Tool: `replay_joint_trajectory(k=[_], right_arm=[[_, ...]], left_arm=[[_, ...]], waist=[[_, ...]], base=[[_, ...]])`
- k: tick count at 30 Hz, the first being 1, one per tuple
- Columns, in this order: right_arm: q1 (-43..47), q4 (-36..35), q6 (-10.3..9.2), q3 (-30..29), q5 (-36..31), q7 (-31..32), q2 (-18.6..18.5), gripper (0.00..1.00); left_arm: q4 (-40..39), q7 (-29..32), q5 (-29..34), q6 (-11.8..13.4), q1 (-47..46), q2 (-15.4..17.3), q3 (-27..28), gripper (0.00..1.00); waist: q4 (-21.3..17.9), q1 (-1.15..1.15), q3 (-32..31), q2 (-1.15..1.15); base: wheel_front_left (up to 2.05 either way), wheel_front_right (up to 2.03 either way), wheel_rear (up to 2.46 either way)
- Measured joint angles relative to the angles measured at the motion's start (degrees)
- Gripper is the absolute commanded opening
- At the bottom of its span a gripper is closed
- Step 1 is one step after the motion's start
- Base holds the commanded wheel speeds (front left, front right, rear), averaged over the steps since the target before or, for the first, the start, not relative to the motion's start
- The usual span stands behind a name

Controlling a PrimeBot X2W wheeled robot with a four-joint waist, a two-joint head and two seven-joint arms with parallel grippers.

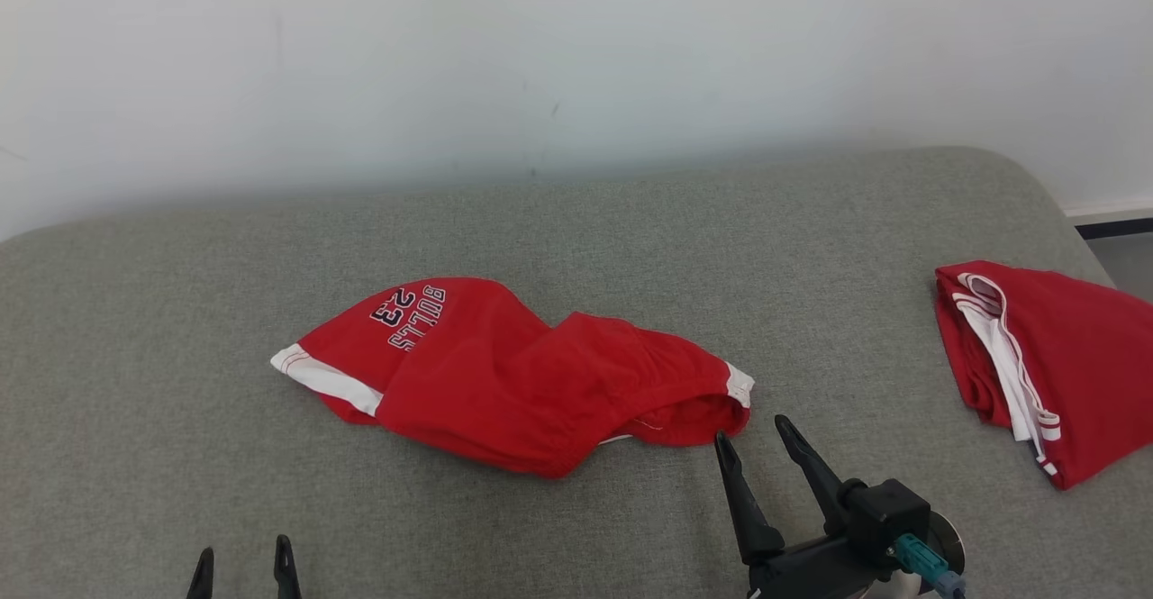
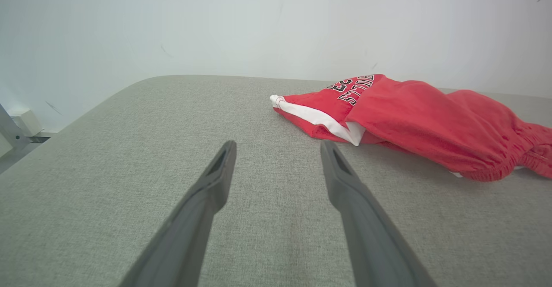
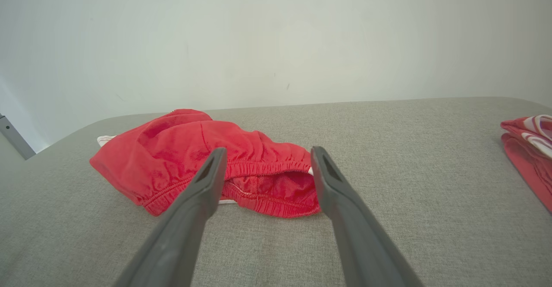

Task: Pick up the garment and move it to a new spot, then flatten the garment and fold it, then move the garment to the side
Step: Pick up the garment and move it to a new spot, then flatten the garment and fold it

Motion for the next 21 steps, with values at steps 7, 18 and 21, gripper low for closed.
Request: replay_joint_trajectory(k=[7,18,21], right_arm=[[0.0,0.1,0.0,0.0,0.0,0.0,0.0,1.0],[0.0,2.0,0.0,2.5,-0.3,0.0,0.0,1.0],[-0.7,3.3,0.0,3.5,-0.3,0.0,0.0,1.0]], left_arm=[[0.2,0.0,-0.3,0.1,-0.1,-0.1,-0.2,1.0],[0.6,0.0,-1.0,0.1,-0.9,-0.1,-3.0,1.0],[0.7,0.0,-1.0,0.2,-1.7,-0.2,-4.2,1.0]], waist=[[0.2,0.0,0.2,0.0],[2.7,0.0,0.9,0.0],[4.7,0.0,1.5,0.01]], base=[[0.0,0.0,0.0],[0.0,0.0,0.0],[0.0,0.0,0.0]])
